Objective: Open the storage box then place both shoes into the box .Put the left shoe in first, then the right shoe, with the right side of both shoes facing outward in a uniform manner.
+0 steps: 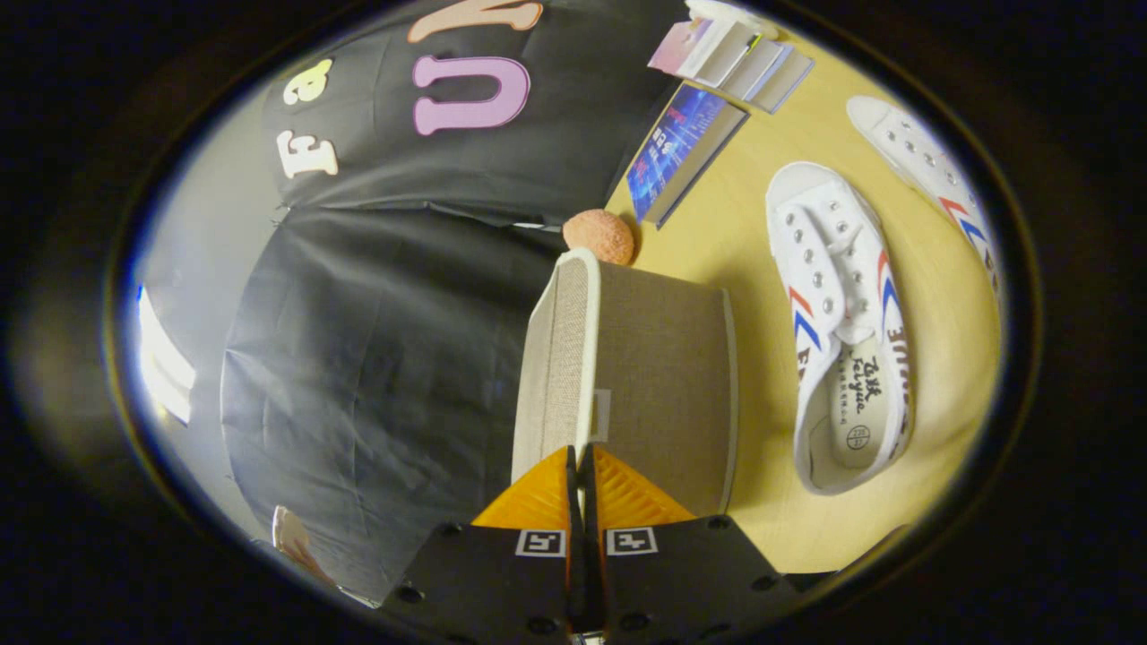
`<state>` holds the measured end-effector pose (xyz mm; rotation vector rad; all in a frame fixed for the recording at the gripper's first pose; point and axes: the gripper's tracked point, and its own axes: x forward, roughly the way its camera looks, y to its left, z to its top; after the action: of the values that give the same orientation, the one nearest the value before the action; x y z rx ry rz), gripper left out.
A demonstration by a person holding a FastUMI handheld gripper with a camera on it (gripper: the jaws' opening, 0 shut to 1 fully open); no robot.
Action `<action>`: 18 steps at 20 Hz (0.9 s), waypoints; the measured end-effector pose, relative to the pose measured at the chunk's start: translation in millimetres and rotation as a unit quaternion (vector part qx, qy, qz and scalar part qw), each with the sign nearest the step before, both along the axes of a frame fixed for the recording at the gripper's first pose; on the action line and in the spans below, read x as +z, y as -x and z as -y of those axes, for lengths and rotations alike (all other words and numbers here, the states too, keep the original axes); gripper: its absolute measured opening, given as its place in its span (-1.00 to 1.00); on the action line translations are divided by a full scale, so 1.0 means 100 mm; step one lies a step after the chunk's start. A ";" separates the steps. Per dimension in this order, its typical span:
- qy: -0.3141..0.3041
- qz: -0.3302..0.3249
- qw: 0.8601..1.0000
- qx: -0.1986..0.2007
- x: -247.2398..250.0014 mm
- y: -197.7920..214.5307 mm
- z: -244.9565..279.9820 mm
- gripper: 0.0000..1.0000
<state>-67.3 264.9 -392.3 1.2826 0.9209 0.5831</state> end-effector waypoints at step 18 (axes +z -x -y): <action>-0.020 0.041 0.998 0.038 0.60 -0.21 -0.40 -0.95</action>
<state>-46.5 305.2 -332.8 1.2548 0.8967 0.7123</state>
